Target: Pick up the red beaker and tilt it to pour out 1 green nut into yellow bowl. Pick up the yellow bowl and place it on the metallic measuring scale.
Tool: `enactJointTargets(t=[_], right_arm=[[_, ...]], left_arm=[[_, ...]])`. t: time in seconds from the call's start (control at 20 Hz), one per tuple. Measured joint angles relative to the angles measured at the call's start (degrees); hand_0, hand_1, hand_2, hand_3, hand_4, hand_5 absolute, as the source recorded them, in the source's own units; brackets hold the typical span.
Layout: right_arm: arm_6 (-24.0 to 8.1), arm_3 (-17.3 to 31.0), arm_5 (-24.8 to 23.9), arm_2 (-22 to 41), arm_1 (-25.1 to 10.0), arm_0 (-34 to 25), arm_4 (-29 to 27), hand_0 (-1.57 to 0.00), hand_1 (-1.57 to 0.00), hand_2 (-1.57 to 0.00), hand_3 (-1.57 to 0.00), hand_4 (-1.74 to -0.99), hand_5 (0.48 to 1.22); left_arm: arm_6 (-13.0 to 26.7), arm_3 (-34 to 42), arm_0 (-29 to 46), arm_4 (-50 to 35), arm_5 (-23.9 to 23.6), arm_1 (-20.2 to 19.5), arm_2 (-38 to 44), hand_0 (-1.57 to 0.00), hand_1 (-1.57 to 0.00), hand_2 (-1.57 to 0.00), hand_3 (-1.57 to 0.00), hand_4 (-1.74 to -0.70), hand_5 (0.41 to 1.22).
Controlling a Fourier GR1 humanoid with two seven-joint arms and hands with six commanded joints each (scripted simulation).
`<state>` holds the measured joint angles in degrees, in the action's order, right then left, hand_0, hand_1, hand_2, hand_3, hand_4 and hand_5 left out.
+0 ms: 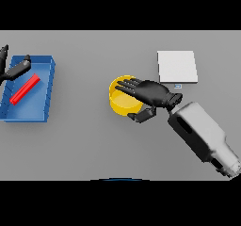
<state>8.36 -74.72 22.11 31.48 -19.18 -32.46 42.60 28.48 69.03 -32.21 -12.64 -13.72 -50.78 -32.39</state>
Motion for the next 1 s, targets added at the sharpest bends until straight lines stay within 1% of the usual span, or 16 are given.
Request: enactJointTargets(t=[0.15,0.2,0.25,0.3,0.4,0.45,0.5,0.55,0.6,0.7,0.75,0.8,0.85,0.9,0.95,1.0], right_arm=[[0.4,3.2,1.0,1.2,0.8,-1.4,0.5,0.00,0.00,0.00,0.00,-1.260,0.679],[0.6,4.0,1.6,1.7,0.9,-1.9,0.8,0.00,0.00,0.00,0.00,-1.270,0.678],[1.2,5.3,1.7,2.3,0.9,-2.5,1.3,0.00,0.00,0.00,0.00,-1.281,0.674],[1.7,5.6,1.9,3.0,1.4,-2.2,1.5,0.00,0.00,0.00,0.00,-1.288,0.671],[1.0,7.5,2.8,3.2,1.2,-3.8,1.9,0.00,0.00,0.00,0.00,-1.300,0.671],[0.9,7.5,3.7,3.3,1.3,-4.2,1.7,0.00,0.00,0.00,0.00,-1.303,0.674],[1.0,7.6,4.0,3.8,1.4,-4.3,2.0,0.00,0.00,0.00,0.00,-1.306,0.681],[0.6,8.7,4.6,4.1,1.4,-5.2,2.4,0.00,0.00,0.00,0.00,-1.307,0.690],[1.3,9.2,4.6,4.9,1.6,-5.2,2.8,0.00,0.00,0.00,0.00,-1.304,0.703],[0.1,9.3,5.0,5.4,2.3,-5.1,3.1,0.00,0.00,0.00,-0.01,-1.308,0.729],[-0.3,9.1,5.3,5.2,2.3,-5.6,3.1,0.00,-0.01,-0.03,-0.05,-1.321,0.756],[-1.4,9.3,5.8,5.2,2.8,-5.9,3.1,-0.02,-0.04,-0.07,-0.09,-1.339,0.784],[-1.8,9.7,5.7,5.4,2.7,-6.1,3.5,-0.09,-0.11,-0.13,-0.16,-1.362,0.820],[-1.8,9.7,5.9,5.9,2.6,-6.3,3.9,-0.26,-0.24,-0.23,-0.25,-1.387,0.900],[-1.0,9.4,6.0,6.5,2.3,-6.2,4.4,-0.51,-0.44,-0.39,-0.36,-1.425,0.964],[-0.5,9.8,6.2,6.5,2.4,-6.3,4.3,-0.72,-0.66,-0.62,-0.47,-1.488,1.016]], left_arm=[[-0.4,-0.8,-0.7,0.2,0.1,0.4,0.0,0.00,0.00,0.00,0.00,-0.80,0.733],[-0.8,-0.8,-0.5,0.1,0.4,0.0,0.2,0.00,0.00,0.00,0.00,-0.80,0.734],[-0.7,-0.6,-0.2,0.2,0.1,-0.1,0.2,0.00,0.00,0.00,0.00,-0.80,0.734],[-1.2,-0.6,0.1,0.0,0.3,0.0,0.2,0.00,0.00,0.00,0.00,-0.80,0.735],[-1.1,-0.9,0.0,0.1,0.2,0.0,0.2,0.00,0.00,0.00,0.00,-0.80,0.737],[-1.0,-1.0,-0.7,0.1,0.3,0.1,0.3,0.00,0.00,0.00,0.00,-0.80,0.738],[-0.8,-0.6,-0.5,0.3,0.0,0.2,0.1,0.00,0.00,0.00,0.00,-0.80,0.736],[-1.0,-1.1,-0.4,0.2,0.2,-0.1,0.3,0.00,0.00,0.00,0.00,-0.80,0.735],[-1.4,-0.7,-0.2,0.2,0.2,-0.4,0.3,0.00,0.00,0.00,0.00,-0.79,0.732],[-0.9,-1.0,-0.2,0.3,0.0,-0.3,0.3,0.00,0.00,0.00,0.00,-0.79,0.729],[-0.5,-0.8,-0.5,0.4,-0.1,0.1,0.1,0.00,0.00,0.00,0.00,-0.79,0.727],[-1.1,-1.3,-0.6,0.3,0.4,0.1,0.1,0.00,0.00,0.00,0.00,-0.79,0.725],[-0.9,-1.5,-0.8,0.4,0.4,-0.1,0.3,0.00,0.00,0.00,0.00,-0.79,0.723],[-1.0,-1.2,-0.8,0.1,0.5,-0.1,0.3,0.00,0.00,0.00,0.00,-0.79,0.722],[-1.5,-1.3,-0.9,0.0,0.8,-0.2,0.5,0.00,0.00,0.00,0.00,-0.79,0.723],[-1.5,-1.0,-0.6,-0.1,0.5,-0.4,0.6,0.00,0.00,0.00,0.00,-0.80,0.725]])
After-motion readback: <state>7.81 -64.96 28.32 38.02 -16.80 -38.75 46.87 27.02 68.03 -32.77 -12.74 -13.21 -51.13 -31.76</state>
